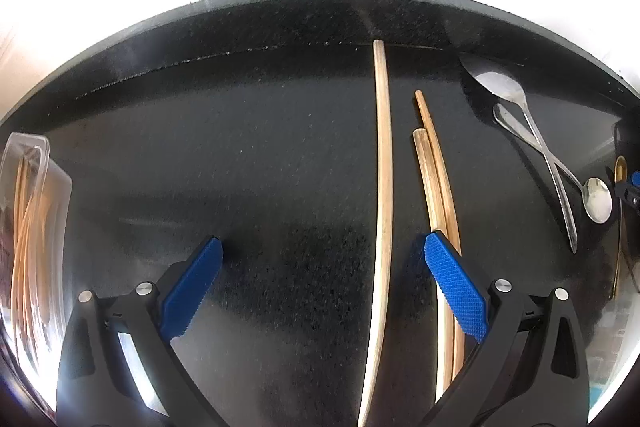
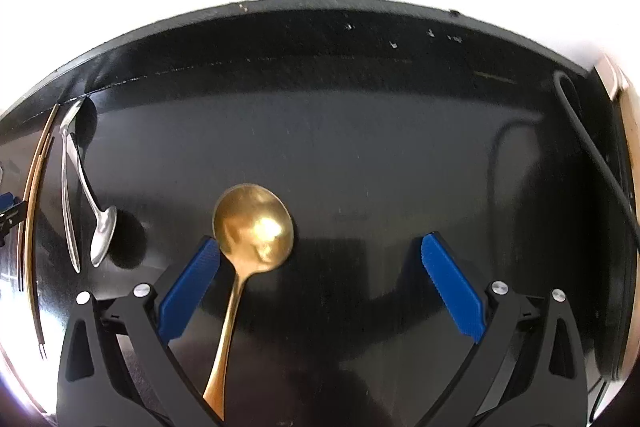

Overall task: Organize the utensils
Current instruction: 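Close the left tool on a chopstick while the right tool grasps the gold spoon, then carry the chopstick in the left tool over the container while the right tool carries the gold spoon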

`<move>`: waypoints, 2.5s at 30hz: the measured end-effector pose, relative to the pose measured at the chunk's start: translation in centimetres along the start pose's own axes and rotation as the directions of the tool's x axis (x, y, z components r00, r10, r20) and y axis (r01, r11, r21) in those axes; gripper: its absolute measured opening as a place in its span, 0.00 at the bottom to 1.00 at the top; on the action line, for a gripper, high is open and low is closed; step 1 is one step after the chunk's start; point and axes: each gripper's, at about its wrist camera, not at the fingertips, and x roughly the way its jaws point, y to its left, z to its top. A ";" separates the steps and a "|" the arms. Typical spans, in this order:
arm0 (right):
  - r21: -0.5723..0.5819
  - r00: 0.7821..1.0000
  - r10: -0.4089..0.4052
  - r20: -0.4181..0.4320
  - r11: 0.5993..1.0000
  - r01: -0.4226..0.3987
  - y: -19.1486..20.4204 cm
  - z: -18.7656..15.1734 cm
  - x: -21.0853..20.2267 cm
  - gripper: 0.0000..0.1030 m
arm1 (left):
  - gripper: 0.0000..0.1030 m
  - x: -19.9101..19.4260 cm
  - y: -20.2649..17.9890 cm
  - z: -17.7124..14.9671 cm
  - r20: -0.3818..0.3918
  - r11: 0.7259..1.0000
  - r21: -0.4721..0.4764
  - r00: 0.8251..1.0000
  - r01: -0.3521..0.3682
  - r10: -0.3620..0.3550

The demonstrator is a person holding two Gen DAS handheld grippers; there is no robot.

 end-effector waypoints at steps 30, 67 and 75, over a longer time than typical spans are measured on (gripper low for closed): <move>0.074 0.928 0.342 0.150 0.932 -0.355 2.8 -7.1 -15.0 0.38 | 0.05 -11.0 -2.8 -5.0 0.221 0.989 0.054 0.965 0.136 -0.144; -0.249 0.759 0.649 0.060 0.746 -0.618 48.0 -7.2 -25.1 0.38 | 0.05 -24.9 30.9 -12.8 0.359 0.994 0.024 0.927 0.105 -0.107; -0.219 0.779 0.627 0.017 0.762 -0.609 50.1 -7.1 -22.7 0.38 | 0.05 -23.0 33.0 -12.0 0.325 0.988 0.040 0.933 0.149 -0.154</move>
